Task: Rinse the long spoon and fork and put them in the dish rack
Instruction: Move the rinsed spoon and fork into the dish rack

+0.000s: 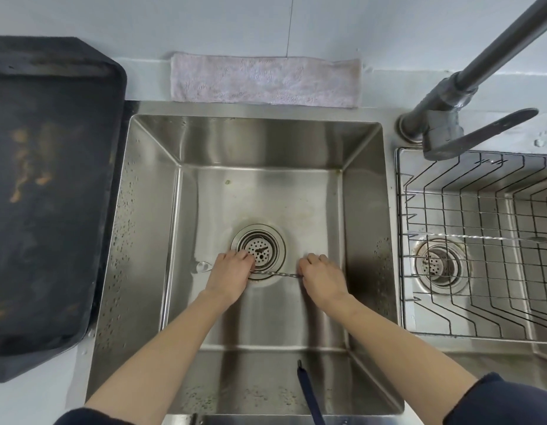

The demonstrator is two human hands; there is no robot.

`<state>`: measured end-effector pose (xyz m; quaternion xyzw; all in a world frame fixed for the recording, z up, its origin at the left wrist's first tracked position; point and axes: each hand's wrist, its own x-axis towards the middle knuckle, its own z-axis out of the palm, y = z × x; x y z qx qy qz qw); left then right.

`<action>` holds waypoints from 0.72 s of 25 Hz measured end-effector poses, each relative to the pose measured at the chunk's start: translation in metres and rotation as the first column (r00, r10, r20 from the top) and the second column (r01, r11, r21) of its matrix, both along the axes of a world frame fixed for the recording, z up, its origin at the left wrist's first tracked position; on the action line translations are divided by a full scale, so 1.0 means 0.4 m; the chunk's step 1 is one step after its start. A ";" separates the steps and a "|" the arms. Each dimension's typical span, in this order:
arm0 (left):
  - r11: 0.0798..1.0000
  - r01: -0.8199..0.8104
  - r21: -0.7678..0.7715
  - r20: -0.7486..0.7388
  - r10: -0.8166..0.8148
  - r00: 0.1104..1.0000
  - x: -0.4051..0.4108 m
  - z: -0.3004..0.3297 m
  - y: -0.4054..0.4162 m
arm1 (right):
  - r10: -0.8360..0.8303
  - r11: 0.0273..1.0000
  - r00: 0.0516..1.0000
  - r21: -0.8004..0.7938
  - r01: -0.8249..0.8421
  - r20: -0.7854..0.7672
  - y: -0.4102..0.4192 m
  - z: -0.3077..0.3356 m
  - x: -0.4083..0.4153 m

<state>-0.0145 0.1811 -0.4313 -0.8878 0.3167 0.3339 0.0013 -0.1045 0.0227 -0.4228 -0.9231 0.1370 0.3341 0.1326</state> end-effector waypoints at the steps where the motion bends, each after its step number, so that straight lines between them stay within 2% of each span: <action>1: 1.000 0.005 -0.006 -0.001 -0.005 1.000 0.000 0.002 0.001 | -0.003 1.000 1.000 -0.003 0.003 0.005 0.001 -0.002 -0.001; 8: 0.992 -0.046 -0.114 -0.006 0.046 0.999 0.007 0.056 0.013 | -0.059 0.998 0.997 0.007 0.058 0.048 0.012 0.029 -0.006; 13: 0.976 -0.041 -0.213 0.076 0.058 0.995 0.004 0.121 0.009 | -0.026 0.999 0.994 -0.041 0.031 0.111 0.002 0.099 -0.010; 18: 0.961 -0.017 -0.277 0.163 0.064 0.984 0.002 0.205 0.003 | -0.073 0.996 0.978 -0.044 0.083 0.193 -0.015 0.181 -0.014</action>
